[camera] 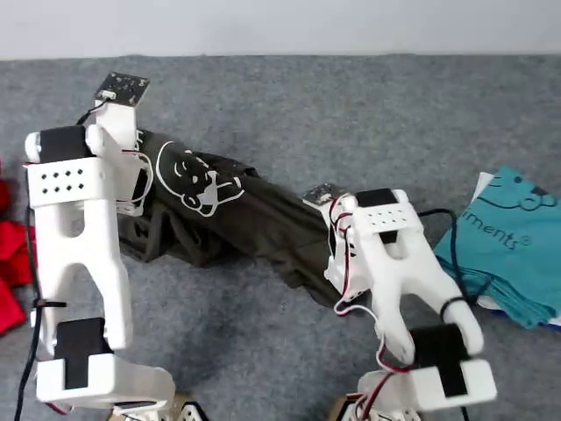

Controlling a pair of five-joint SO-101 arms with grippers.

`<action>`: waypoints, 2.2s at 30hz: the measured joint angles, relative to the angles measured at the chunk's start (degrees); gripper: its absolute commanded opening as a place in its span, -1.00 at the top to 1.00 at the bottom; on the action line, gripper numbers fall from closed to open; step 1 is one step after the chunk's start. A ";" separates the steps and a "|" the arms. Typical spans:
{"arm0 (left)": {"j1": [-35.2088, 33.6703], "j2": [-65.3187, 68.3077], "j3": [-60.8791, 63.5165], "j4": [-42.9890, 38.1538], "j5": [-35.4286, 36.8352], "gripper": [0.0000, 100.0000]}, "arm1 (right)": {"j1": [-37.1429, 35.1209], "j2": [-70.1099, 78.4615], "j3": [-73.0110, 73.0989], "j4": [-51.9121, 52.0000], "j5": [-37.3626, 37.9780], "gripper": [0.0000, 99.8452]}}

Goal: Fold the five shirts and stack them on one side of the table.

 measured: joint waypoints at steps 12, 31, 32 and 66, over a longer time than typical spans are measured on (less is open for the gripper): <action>0.00 0.00 0.00 0.00 -0.09 0.80 | -1.93 13.10 -1.58 -7.74 0.09 0.67; -3.60 0.00 0.18 0.00 -1.85 0.80 | -3.08 3.08 -17.58 5.71 0.70 0.98; -4.48 0.00 0.18 0.00 -2.73 0.80 | -3.16 1.32 -20.92 7.91 1.14 0.98; -4.57 -13.36 8.26 0.00 -8.44 0.81 | -10.29 -3.96 -82.90 -10.73 15.82 0.98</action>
